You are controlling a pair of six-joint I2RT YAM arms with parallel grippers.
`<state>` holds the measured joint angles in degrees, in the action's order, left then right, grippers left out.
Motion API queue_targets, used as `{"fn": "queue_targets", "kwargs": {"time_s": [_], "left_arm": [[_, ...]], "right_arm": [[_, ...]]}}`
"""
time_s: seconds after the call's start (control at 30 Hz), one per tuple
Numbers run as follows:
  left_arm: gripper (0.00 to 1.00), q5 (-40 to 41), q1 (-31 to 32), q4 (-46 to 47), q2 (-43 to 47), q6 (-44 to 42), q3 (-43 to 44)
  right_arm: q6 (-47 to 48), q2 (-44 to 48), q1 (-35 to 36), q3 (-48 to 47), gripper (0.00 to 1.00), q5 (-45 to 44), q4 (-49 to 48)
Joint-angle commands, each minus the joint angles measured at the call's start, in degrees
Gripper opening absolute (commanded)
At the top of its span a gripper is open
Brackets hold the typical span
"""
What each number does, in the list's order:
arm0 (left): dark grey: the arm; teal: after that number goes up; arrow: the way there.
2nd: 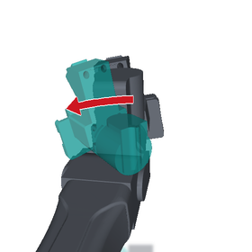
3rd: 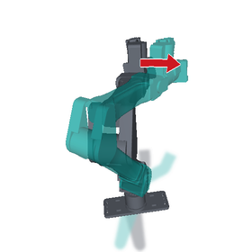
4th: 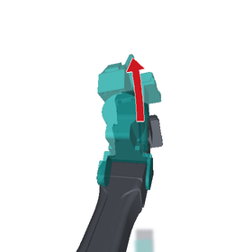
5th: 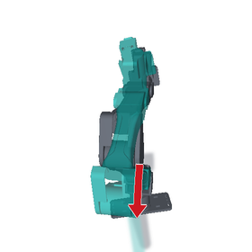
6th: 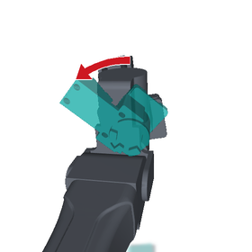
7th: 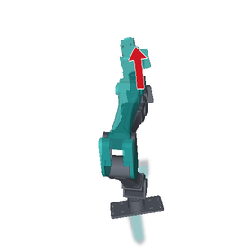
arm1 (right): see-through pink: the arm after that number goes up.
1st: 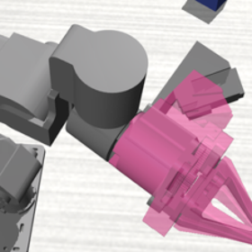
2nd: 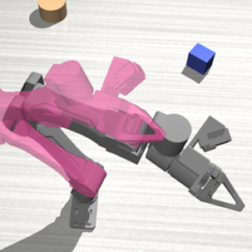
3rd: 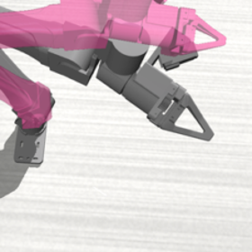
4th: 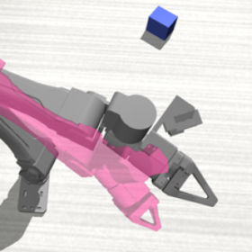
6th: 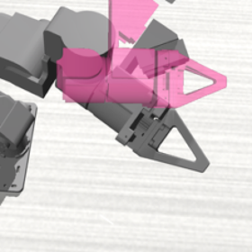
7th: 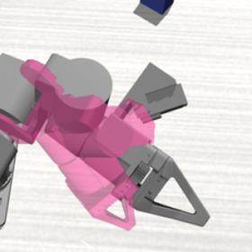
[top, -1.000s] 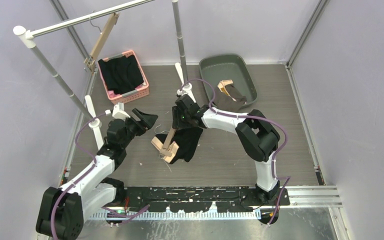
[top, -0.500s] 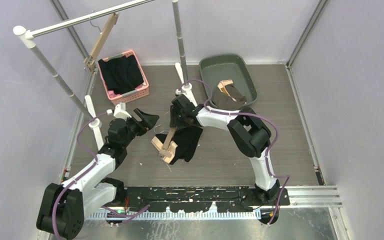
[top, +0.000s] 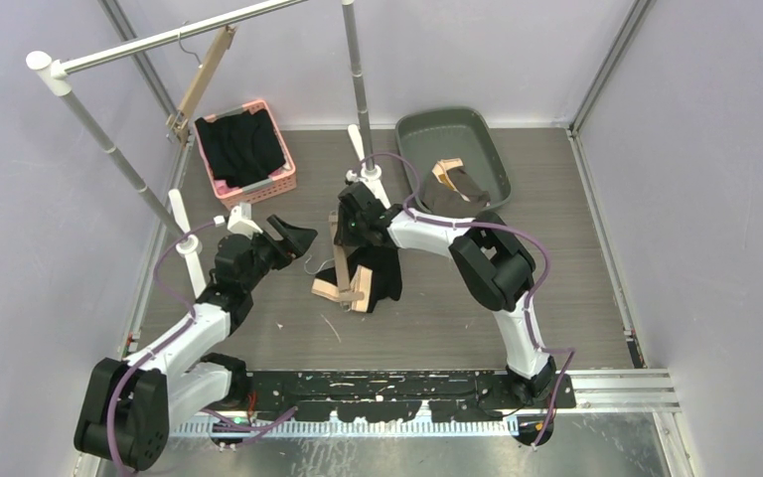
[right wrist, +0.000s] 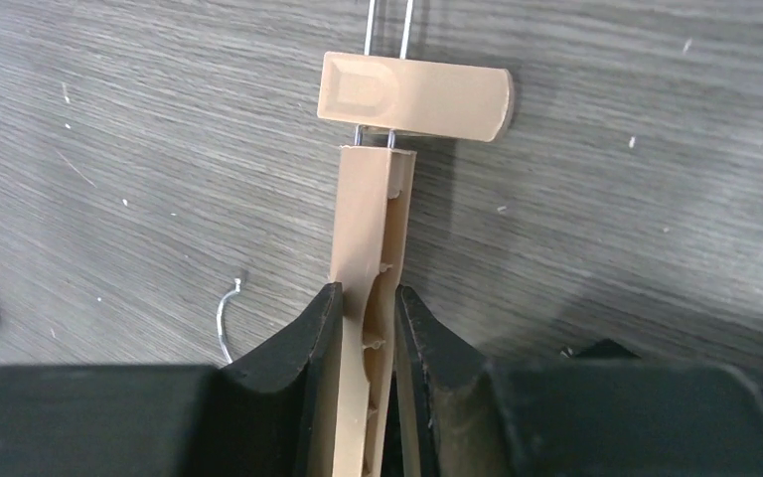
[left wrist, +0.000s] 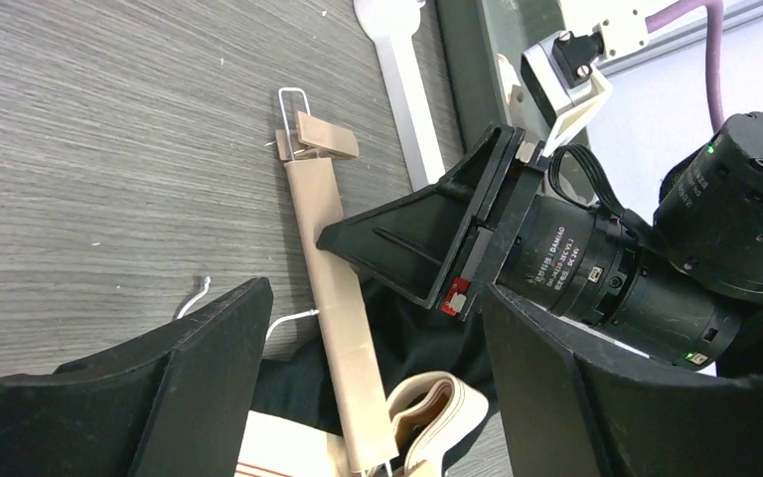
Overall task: Clip the underwear to the hanger
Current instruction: Pick up the hanger at the center of the board, then open the clamp at the hanger.
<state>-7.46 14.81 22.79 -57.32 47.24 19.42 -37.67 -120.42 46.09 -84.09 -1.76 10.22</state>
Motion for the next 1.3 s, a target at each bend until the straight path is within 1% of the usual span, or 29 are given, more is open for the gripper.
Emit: {"fn": "queue_targets", "kwargs": {"time_s": [0.0, 0.1, 0.27, 0.43, 0.57, 0.67, 0.9, 1.0, 1.07, 1.13, 1.27], "left_arm": [[0.79, -2.94, -1.11, 6.12, -0.75, -1.1, 1.78], [0.79, -3.89, -1.2, 8.54, -1.13, -1.1, 1.19], [0.79, -4.59, -1.37, 12.87, -2.63, -0.38, -0.13], [0.79, -6.54, -1.55, 19.28, -6.93, 1.54, -1.22], [0.78, -8.43, -1.72, 27.98, -12.16, 4.01, -2.37], [0.76, -9.83, -1.76, 35.4, -18.55, 5.5, -2.91], [0.74, -12.42, -1.93, 57.98, -34.24, 11.41, -3.17], [0.72, -15.1, -2.24, 59.13, -40.13, 12.92, -0.53], [0.71, -14.91, -2.2, 59.13, -41.29, 12.23, 0.12], [0.72, -13.51, -2.24, 59.13, -41.69, 11.51, 0.14], [0.72, -14.36, -2.34, 59.13, -43.67, 11.61, 1.92]], "right_arm": [[2.57, 3.38, 0.16, 2.12, 0.23, -1.2, -3.55], [3.96, 6.56, 0.15, 5.86, 0.23, -0.47, -8.36], [5.53, 11.03, 0.13, 10.5, 0.23, 0.25, -12.48], [6.07, 13.62, 0.15, 14.11, 0.22, 1.92, -15.84], [6.33, 14.99, 0.14, 16.18, 0.22, 3.17, -17.72], [6.64, 15.85, 0.15, 17.27, 0.22, 3.8, -18.41], [7.25, 16.68, 0.1, 18.31, 0.22, 4.84, -19.29], [7.36, 16.96, 0.15, 18.68, 0.22, 5.22, -19.6], [7.49, 17.14, 0.15, 18.96, 0.22, 5.5, -19.79], [7.55, 17.15, 0.19, 19.06, 0.22, 5.82, -19.96], [7.57, 17.54, 0.19, 19.5, 0.21, 6.39, -20.53]]}}
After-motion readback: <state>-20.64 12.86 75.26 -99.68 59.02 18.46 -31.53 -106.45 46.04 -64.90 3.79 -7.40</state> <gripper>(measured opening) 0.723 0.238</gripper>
